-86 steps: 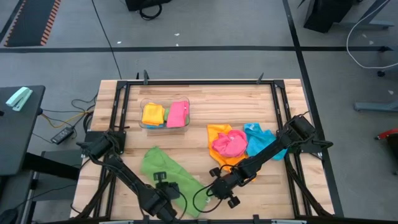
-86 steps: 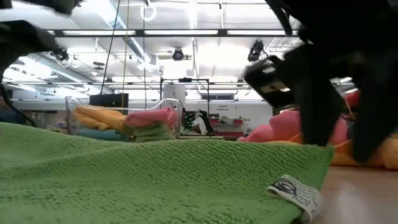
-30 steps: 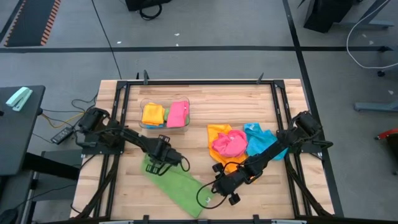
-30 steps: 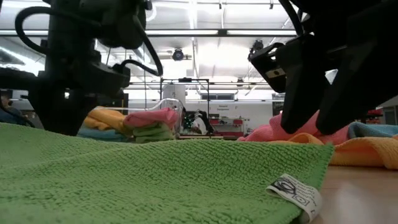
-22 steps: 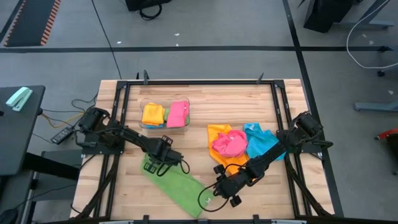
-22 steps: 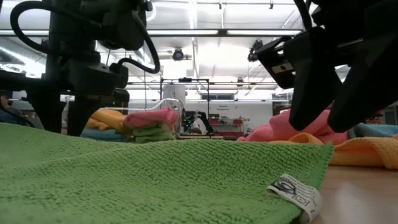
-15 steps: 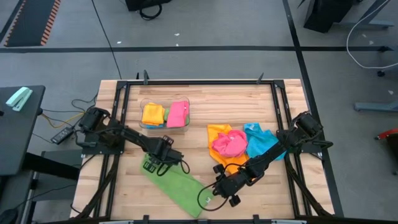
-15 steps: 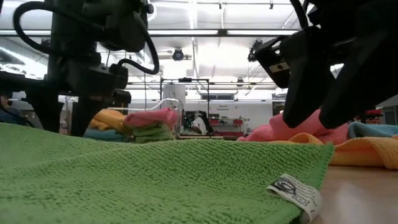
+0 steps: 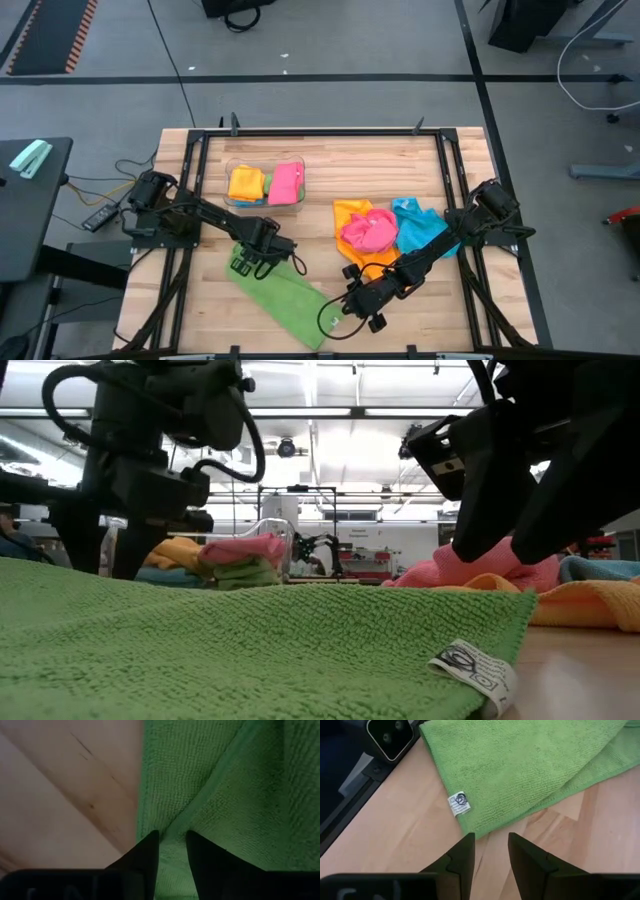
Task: Fold microfiber towels
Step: Fold the green microfiber towel
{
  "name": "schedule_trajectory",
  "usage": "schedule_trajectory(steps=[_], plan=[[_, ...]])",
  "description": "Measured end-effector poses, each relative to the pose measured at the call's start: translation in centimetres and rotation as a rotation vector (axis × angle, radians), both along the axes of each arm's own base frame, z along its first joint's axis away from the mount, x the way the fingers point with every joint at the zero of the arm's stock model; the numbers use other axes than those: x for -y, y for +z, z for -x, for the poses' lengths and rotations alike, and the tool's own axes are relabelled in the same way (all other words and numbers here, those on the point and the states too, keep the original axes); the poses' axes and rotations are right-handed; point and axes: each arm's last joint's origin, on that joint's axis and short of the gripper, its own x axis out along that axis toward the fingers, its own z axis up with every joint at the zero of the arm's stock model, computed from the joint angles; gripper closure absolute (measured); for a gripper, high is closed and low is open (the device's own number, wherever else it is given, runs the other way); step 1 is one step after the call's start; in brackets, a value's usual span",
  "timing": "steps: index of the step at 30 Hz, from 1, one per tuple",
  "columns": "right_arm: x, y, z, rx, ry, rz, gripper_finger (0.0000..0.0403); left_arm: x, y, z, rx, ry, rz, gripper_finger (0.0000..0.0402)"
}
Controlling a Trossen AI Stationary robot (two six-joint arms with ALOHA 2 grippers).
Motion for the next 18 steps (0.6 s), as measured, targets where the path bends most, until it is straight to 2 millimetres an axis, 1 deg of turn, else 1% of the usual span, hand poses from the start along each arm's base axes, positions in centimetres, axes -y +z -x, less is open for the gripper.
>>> schedule_trajectory(steps=[5, 9, 11, 14, 18], plan=[[0.00, 0.00, 0.00, 0.000, 0.000, 0.000, 0.0277, -0.10, -0.79, 0.57, 0.002, -0.002, 0.004, 0.0291], [-0.03, 0.06, -0.06, 0.008, 0.001, -0.006, 0.0277, -0.03, -0.86, 0.62, 0.001, -0.008, 0.000, 0.0280], [-0.02, 0.06, -0.06, 0.008, 0.003, -0.003, 0.0277, -0.03, -0.88, 0.64, -0.001, -0.008, -0.001, 0.0282], [-0.04, 0.06, -0.05, 0.008, 0.003, -0.003, 0.0277, 0.15, -0.89, 0.69, -0.002, -0.029, -0.001, 0.0299], [-0.04, 0.05, -0.05, 0.006, 0.000, -0.006, 0.0277, 0.76, -0.92, 0.90, -0.006, -0.109, -0.006, 0.0343]])
